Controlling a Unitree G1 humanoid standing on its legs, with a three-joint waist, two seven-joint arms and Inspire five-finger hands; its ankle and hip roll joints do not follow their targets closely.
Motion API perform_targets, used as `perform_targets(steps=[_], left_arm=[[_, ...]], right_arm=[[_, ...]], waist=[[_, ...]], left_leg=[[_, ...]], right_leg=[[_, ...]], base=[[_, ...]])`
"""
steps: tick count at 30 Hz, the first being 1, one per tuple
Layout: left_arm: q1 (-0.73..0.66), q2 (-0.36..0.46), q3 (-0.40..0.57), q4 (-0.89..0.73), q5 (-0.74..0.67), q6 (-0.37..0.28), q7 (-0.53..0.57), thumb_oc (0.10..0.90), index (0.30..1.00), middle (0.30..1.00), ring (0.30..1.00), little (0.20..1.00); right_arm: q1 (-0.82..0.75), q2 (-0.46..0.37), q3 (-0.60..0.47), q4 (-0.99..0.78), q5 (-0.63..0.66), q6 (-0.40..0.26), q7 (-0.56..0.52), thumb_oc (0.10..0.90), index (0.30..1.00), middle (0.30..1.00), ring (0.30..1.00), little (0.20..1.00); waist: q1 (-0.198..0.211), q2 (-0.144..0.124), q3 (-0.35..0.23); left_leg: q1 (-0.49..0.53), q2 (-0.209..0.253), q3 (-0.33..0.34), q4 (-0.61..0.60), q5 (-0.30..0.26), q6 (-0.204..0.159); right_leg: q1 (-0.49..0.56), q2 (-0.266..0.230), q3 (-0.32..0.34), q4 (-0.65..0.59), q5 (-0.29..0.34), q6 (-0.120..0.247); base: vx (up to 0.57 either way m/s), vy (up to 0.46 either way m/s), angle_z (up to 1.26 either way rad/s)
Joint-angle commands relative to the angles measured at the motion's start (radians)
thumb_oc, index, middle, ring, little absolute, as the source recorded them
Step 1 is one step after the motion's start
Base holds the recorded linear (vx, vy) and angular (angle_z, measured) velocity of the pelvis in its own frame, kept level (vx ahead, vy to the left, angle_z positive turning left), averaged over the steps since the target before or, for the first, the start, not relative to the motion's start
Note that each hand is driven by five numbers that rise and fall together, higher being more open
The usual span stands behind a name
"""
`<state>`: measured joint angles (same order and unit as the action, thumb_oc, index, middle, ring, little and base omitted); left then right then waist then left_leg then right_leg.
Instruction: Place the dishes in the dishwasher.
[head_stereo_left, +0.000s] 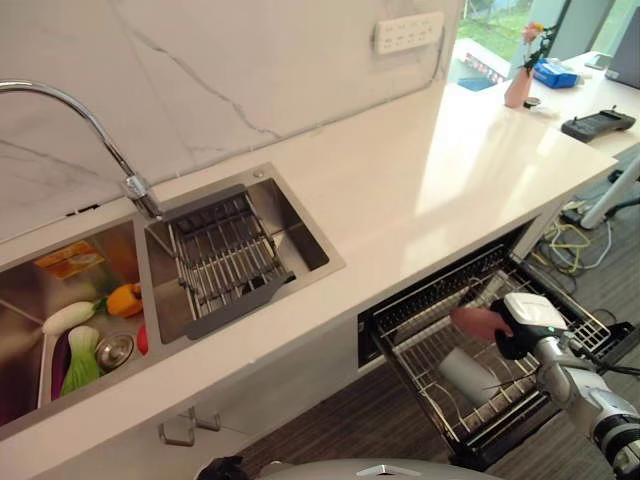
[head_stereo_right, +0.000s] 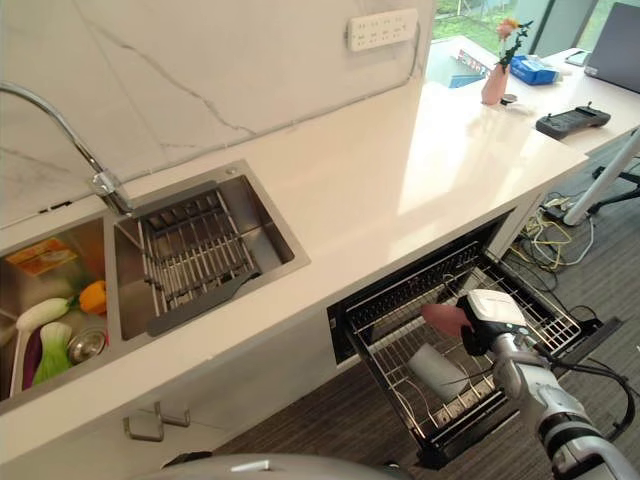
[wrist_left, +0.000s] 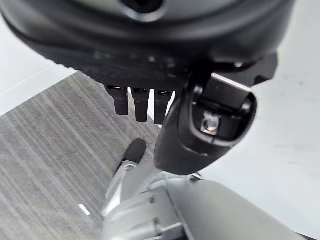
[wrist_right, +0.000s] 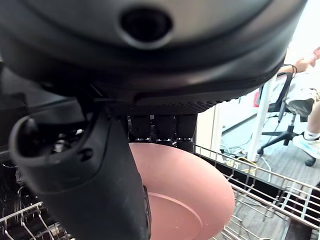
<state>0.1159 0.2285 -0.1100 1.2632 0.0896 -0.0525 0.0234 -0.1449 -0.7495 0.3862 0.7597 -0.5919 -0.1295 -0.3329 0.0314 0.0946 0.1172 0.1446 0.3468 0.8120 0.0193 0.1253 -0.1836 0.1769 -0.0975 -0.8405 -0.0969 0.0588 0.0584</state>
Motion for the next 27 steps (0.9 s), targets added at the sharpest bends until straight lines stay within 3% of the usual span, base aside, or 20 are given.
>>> perform_targets(steps=[1,6,14,19,20,21,27], left_arm=[[0.042,-0.052,-0.090,0.037,0.024,0.011,0.008,0.800,0.900,0.900,0.900,0.900],[0.026,-0.067,-0.060,0.072,0.017,0.012,0.037,0.800,0.900,0.900,0.900,0.900],[0.005,-0.068,-0.059,0.044,0.005,0.009,0.038,0.800,0.900,0.900,0.900,0.900],[-0.008,-0.061,-0.034,0.028,-0.032,0.012,0.049,0.800,0.900,0.900,0.900,0.900],[-0.012,-0.062,-0.026,0.025,-0.043,0.013,0.054,0.800,0.900,0.900,0.900,0.900],[-0.017,-0.061,-0.017,0.022,-0.061,0.015,0.062,0.800,0.900,0.900,0.900,0.900],[-0.019,-0.080,0.006,0.061,-0.116,0.023,0.051,0.800,0.900,0.900,0.900,0.900]], right_arm=[[-0.153,0.017,-0.073,-0.047,0.063,-0.013,-0.092,0.800,0.900,0.900,0.900,0.900],[-0.086,0.060,-0.094,-0.130,0.103,-0.039,-0.087,0.800,0.900,0.900,0.900,0.900],[-0.021,0.060,-0.109,-0.177,0.137,-0.054,-0.039,0.800,0.900,0.900,0.900,0.900],[0.027,0.011,-0.277,-0.276,0.187,-0.034,-0.133,0.800,0.900,0.900,0.900,0.900],[0.049,0.004,-0.333,-0.286,0.195,-0.023,-0.157,0.569,0.554,0.554,0.554,0.554],[0.064,0.001,-0.413,-0.280,0.233,-0.017,-0.202,0.400,0.300,0.300,0.300,0.300],[0.163,0.049,-0.783,0.006,0.562,-0.006,-0.357,0.400,0.300,0.300,0.300,0.300]], waist=[[0.022,0.014,0.020],[0.009,0.005,0.014],[-0.010,-0.008,0.004],[-0.043,-0.015,0.001],[-0.046,-0.014,0.003],[-0.058,-0.015,0.005],[-0.080,-0.016,0.002]], left_leg=[[-0.080,0.043,0.046,-0.065,0.189,-0.033],[-0.072,0.036,0.047,-0.067,0.180,-0.026],[-0.057,0.034,0.058,-0.057,0.168,-0.025],[-0.043,0.037,0.069,-0.049,0.164,-0.026],[-0.040,0.038,0.073,-0.049,0.163,-0.027],[-0.039,0.038,0.075,-0.048,0.162,-0.026],[-0.030,0.032,0.075,-0.056,0.154,-0.022]], right_leg=[[0.029,-0.093,-0.005,0.032,-0.068,0.063],[0.030,-0.097,-0.004,0.031,-0.064,0.062],[0.034,-0.101,0.012,0.024,-0.058,0.063],[0.032,-0.100,0.027,0.026,-0.056,0.063],[0.030,-0.100,0.032,0.027,-0.056,0.063],[0.027,-0.099,0.037,0.030,-0.056,0.063],[0.021,-0.101,0.046,0.035,-0.053,0.066]], base=[[0.02,0.004,0.16],[0.01,-0.003,0.04],[0.00,-0.013,-0.05],[0.01,-0.026,-0.14],[0.01,-0.023,-0.13],[0.01,-0.018,-0.19],[0.01,-0.005,-0.09]])
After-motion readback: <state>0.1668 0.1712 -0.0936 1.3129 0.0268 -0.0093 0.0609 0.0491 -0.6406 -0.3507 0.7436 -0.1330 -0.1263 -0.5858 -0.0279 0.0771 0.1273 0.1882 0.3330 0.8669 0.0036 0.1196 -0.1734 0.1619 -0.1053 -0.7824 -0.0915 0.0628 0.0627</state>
